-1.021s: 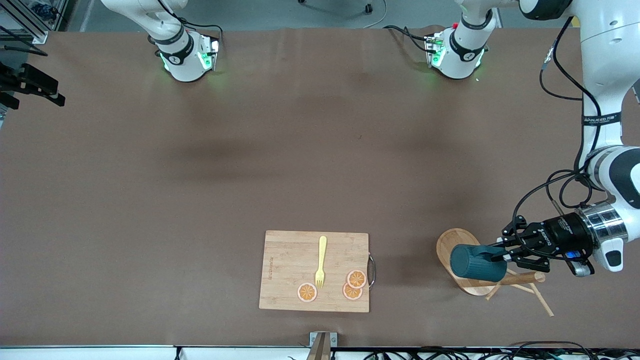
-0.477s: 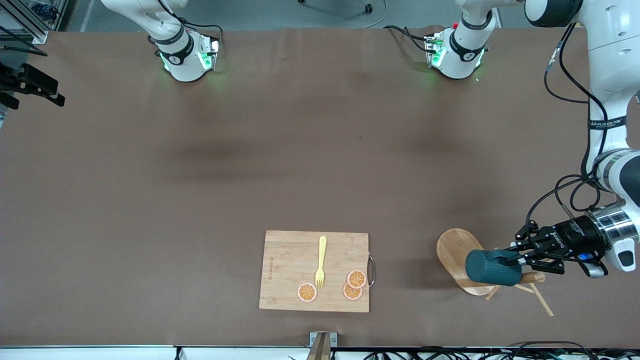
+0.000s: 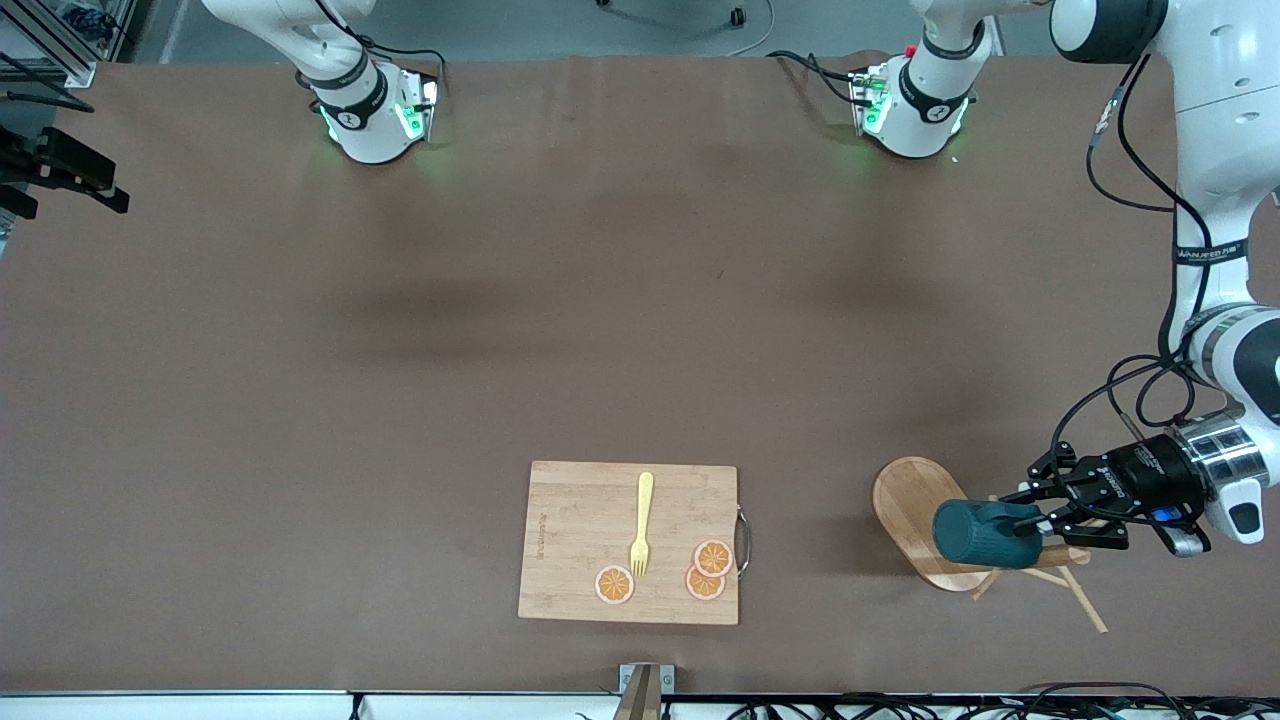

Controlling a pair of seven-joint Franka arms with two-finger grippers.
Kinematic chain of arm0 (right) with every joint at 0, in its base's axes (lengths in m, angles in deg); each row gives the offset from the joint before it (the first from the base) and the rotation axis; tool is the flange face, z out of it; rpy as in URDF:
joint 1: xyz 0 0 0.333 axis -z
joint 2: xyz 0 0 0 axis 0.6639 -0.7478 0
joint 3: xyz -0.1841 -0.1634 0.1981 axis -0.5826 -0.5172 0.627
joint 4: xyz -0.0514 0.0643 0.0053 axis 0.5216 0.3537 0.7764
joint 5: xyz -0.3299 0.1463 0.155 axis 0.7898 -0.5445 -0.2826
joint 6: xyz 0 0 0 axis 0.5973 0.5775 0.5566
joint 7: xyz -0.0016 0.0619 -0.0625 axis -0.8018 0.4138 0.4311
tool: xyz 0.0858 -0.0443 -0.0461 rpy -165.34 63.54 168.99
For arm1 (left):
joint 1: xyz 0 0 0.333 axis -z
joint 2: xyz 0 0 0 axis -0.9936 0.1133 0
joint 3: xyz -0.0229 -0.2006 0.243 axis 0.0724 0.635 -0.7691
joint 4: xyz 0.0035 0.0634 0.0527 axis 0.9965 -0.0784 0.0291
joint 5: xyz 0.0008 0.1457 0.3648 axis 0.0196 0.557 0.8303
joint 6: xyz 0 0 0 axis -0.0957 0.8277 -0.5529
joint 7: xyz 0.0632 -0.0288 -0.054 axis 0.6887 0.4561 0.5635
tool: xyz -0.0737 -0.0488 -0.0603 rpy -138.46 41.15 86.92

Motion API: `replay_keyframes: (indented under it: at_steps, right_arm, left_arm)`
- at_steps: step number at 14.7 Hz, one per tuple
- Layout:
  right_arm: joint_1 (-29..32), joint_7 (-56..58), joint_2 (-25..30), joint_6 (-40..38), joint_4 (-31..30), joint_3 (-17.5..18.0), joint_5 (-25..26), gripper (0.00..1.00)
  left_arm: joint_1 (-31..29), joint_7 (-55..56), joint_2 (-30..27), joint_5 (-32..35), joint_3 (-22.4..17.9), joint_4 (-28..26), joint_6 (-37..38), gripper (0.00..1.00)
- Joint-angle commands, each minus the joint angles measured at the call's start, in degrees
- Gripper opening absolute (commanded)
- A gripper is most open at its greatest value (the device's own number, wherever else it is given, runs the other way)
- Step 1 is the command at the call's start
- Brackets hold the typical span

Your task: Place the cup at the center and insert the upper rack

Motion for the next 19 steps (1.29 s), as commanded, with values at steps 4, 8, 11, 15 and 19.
replay_keyframes:
  at_steps: [4,8,11,15,19]
  right_arm:
    - [0.49,0.65,1.47,0.63,-1.28,0.41,0.90,1.00]
    - [0.23,0.65,1.47,0.81,-1.20,0.58,0.90,1.00]
    - [0.23,0.56,1.47,0.98,-1.20,0.58,0.82,1.00]
    - [0.23,0.65,1.47,0.81,-1.28,0.58,0.90,1.00]
    - [0.31,0.74,1.47,0.81,-1.46,0.58,1.26,1.00]
  left_arm:
    - [0.05,-0.90,-6.29,17.01,0.91,0.37,0.65,1.00]
    - [1.02,-1.07,-15.78,36.45,3.54,0.28,5.74,1.00]
    - [0.93,-4.48,-22.46,53.65,9.06,0.28,9.16,1.00]
    - [0.84,-9.58,-28.45,69.25,16.19,-0.33,14.35,1.00]
    - [4.26,-18.37,-33.28,72.42,15.95,-1.82,17.87,1.00]
